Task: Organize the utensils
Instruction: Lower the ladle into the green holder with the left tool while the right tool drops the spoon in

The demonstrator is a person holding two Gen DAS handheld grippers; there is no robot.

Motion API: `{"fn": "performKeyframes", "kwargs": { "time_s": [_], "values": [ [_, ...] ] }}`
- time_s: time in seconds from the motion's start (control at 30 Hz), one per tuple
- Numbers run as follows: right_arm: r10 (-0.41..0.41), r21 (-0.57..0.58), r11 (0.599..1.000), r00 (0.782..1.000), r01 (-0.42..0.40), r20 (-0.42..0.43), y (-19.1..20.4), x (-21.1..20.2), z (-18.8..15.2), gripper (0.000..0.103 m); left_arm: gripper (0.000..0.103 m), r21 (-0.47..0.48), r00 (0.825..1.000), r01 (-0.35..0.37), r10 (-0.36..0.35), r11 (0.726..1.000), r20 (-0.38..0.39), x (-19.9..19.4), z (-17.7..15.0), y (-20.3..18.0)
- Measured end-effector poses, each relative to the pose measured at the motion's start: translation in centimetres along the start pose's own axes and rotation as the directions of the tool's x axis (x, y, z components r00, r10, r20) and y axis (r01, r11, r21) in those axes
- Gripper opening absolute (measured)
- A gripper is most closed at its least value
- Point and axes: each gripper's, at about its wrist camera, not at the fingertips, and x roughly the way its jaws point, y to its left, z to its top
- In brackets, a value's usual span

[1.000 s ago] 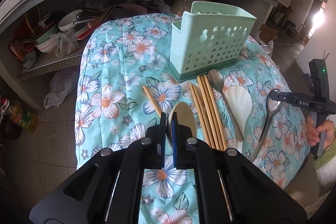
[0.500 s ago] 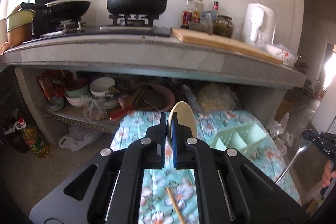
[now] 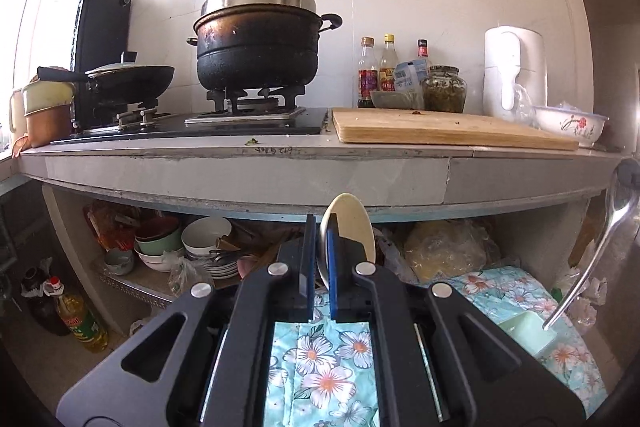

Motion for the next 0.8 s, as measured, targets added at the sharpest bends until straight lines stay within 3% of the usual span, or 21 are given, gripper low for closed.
{"fn": "performKeyframes", "kwargs": {
  "time_s": [0.23, 0.4, 0.53, 0.63, 0.7, 0.8],
  "values": [
    [-0.066, -0.133, 0.989, 0.998, 0.062, -0.019, 2.8, 4.5, -1.8, 0.004, 0.004, 0.064, 0.999, -0.031, 0.032, 0.997, -0.002, 2.0, -2.8, -1.1],
    [-0.039, -0.157, 0.987, 0.995, 0.025, -0.088, 3.8, 7.0, -4.3, 0.004, 0.005, 0.086, 0.998, 0.005, 0.001, 0.996, -0.070, 3.3, -4.9, -1.6],
    [0.019, -0.148, 0.988, 0.987, -0.043, -0.157, 4.4, 7.8, -6.4, 0.004, 0.007, 0.061, 0.986, 0.067, -0.056, 0.996, -0.157, 3.9, -6.4, -1.4],
    [0.074, -0.125, 0.987, 0.977, -0.100, -0.201, 4.7, 7.6, -7.4, 0.009, 0.023, 0.040, 0.978, 0.097, -0.088, 0.995, -0.190, 3.5, -7.1, -1.1],
    [0.096, -0.094, 0.988, 0.970, -0.120, -0.224, 4.6, 7.2, -7.9, 0.027, 0.043, 0.027, 0.976, 0.110, -0.103, 0.994, -0.192, 2.8, -7.2, -0.9],
    [0.136, -0.005, 0.990, 0.969, -0.140, -0.205, 3.3, 5.3, -8.2, 0.041, 0.058, 0.014, 0.977, 0.123, -0.119, 0.992, -0.175, 1.1, -7.3, -0.6]
  ]
}}
